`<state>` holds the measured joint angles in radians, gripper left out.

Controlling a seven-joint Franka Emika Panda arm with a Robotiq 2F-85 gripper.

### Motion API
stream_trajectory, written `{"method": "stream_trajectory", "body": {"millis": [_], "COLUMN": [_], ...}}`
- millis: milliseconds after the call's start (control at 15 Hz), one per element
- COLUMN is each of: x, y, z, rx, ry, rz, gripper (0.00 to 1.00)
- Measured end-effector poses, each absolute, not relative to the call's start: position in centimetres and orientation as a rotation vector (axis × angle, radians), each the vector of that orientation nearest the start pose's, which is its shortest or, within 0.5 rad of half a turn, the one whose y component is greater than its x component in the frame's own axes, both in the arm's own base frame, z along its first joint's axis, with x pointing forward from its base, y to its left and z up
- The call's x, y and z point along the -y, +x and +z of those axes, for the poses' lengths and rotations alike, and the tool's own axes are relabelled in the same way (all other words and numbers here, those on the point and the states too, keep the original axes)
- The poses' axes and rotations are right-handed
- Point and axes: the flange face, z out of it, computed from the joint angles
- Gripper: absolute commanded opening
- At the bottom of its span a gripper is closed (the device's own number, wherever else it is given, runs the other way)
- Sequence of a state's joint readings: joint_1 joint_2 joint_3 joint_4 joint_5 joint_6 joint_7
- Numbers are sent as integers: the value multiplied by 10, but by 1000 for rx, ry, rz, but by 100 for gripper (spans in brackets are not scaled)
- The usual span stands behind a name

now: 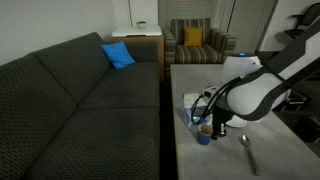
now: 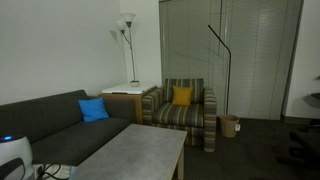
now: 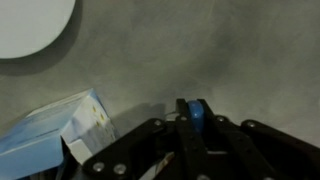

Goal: Pick up the blue mug and put it on the plate

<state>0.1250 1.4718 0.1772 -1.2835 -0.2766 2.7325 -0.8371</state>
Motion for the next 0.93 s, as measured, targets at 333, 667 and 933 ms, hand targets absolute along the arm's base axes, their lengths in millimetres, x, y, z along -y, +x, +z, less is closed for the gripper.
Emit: {"method": "stream_trajectory", "body": {"millis": [333, 667, 933], "x": [-182, -171, -164], "y": [612, 615, 617], "z": [-138, -135, -133], "rx": [1851, 1884, 1886], "ry": [-2522, -2579, -2618], "rz": [52, 137, 179], "gripper": [3, 3, 3]}}
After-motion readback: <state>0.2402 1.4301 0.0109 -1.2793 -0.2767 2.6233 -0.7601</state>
